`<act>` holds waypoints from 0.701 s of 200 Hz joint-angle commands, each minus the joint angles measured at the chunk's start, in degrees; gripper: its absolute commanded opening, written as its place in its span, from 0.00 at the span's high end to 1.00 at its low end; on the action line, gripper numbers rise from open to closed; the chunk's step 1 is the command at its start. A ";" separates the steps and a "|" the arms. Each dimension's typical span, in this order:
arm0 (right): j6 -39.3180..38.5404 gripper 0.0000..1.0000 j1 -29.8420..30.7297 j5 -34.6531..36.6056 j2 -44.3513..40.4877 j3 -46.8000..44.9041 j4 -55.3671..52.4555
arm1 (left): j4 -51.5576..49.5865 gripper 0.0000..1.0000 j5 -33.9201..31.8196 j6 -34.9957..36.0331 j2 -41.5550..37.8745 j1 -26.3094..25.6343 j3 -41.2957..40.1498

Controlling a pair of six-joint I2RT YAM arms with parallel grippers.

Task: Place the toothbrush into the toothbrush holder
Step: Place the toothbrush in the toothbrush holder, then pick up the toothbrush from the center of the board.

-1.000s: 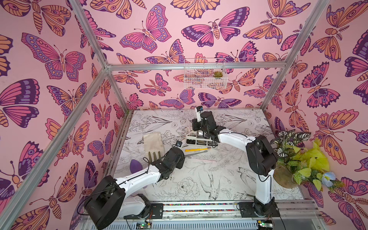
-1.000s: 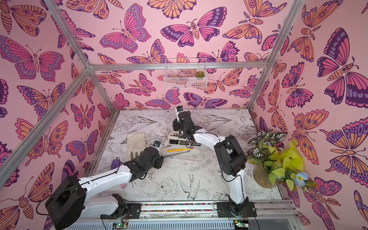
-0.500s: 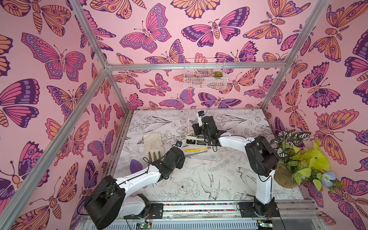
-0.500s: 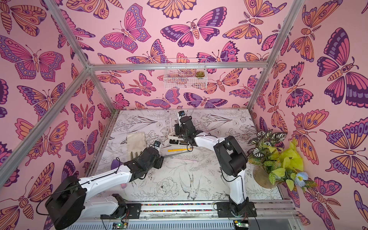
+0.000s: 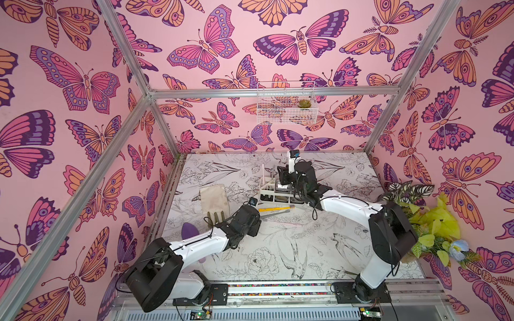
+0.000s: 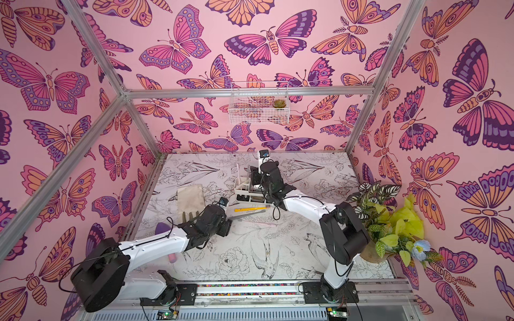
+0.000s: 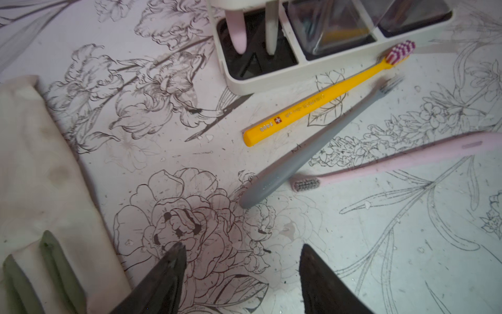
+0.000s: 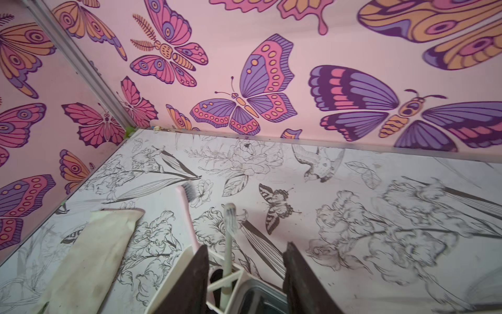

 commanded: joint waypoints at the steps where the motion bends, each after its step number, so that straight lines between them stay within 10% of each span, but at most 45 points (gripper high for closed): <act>1: 3.68 0.53 0.33 6.89 -7.11 -4.95 -5.66 | 0.23 0.33 6.77 1.20 1.59 0.37 2.24; 140: 14.24 0.45 -6.77 -1.91 -45.18 -17.48 -42.39 | -11.89 0.39 17.61 15.63 18.95 -1.21 23.87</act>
